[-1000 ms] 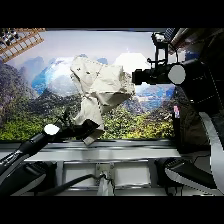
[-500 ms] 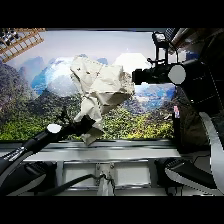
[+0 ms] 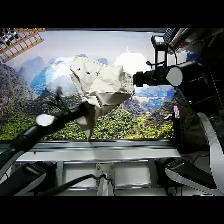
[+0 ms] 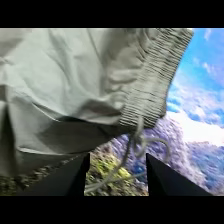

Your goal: Fold the clothes and pants, and hang the long-sleeved shirts on hangers.

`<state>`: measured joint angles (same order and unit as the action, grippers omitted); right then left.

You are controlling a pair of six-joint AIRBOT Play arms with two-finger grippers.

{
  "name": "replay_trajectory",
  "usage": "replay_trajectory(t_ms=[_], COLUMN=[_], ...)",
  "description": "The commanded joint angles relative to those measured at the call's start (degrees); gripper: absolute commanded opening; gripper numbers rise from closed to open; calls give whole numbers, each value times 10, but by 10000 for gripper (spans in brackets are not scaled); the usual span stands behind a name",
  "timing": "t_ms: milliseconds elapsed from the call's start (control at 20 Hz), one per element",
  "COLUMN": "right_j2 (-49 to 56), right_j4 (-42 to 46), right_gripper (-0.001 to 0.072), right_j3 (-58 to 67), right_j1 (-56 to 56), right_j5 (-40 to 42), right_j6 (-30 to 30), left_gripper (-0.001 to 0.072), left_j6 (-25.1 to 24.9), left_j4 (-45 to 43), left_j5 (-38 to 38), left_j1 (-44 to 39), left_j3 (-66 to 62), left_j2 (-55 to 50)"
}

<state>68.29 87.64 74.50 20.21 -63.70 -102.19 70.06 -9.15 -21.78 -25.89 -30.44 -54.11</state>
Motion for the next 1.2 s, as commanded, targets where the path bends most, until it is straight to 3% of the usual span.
replay_trajectory(t_ms=[0, 100, 150, 200, 400, 550, 950, 1150], right_j2=[0, 7, 13, 21, 80, 140, 203, 237], right_j4=[36, 29, 9, -28, -267, -366, -388, -508], right_gripper=[397, 424, 520, 563, 698, 695, 695, 695], right_j3=[-72, -128, -144, -153, -150, -148, -148, -146], right_j1=[-14, -46, -67, -91, -153, -159, -151, -152], right_j5=[24, 68, 90, 116, 181, 169, 207, 210], right_j6=[-8, -8, -5, 11, 159, 190, 210, 274], left_gripper=[7, 6, 6, 7, 6, 7, 6, 7], left_j6=[-75, -75, -75, -75, -75, -75, -75, -75], left_j4=[-39, -46, -46, -45, -45, -45, -45, -45], left_j5=[-5, -15, -28, -41, -63, -63, -63, -63], left_j1=[71, 115, 133, 148, 166, 167, 167, 167], left_j3=[-42, -46, -46, -46, -47, -47, -47, -47], left_j2=[98, 141, 156, 165, 169, 169, 169, 169])
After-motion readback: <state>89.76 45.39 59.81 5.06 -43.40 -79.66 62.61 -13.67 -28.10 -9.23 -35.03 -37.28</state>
